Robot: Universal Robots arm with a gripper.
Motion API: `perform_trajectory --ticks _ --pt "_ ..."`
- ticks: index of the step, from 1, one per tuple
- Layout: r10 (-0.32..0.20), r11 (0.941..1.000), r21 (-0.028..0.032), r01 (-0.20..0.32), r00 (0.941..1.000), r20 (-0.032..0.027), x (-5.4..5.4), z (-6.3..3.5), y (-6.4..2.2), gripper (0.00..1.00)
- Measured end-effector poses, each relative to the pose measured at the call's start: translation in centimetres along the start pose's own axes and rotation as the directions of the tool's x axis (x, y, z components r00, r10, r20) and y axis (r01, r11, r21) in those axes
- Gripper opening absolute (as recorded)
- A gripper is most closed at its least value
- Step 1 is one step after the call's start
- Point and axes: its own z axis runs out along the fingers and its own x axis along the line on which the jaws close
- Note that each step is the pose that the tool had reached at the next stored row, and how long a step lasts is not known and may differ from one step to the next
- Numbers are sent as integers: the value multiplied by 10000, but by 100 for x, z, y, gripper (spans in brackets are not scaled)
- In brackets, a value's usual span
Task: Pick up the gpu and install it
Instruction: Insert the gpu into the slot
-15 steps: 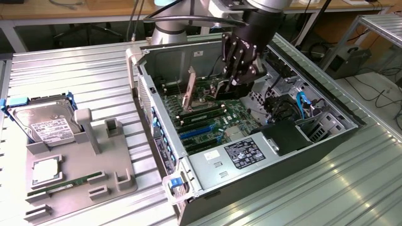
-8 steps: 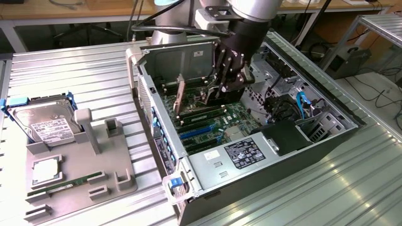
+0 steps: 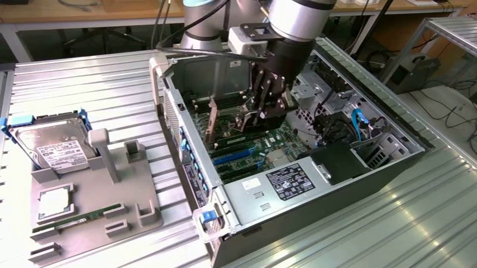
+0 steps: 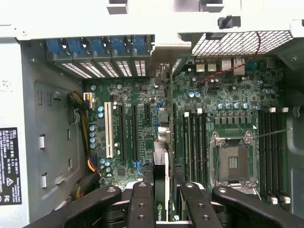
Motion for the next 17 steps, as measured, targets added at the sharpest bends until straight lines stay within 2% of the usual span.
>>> perform_trajectory --ticks 6,15,17 --pt "-61 10000 -1 61 10000 -6 44 161 -11 26" --pt "-139 9999 4 139 9999 -11 54 328 -6 26" --pt "-176 9998 4 176 9998 -13 56 424 12 26"
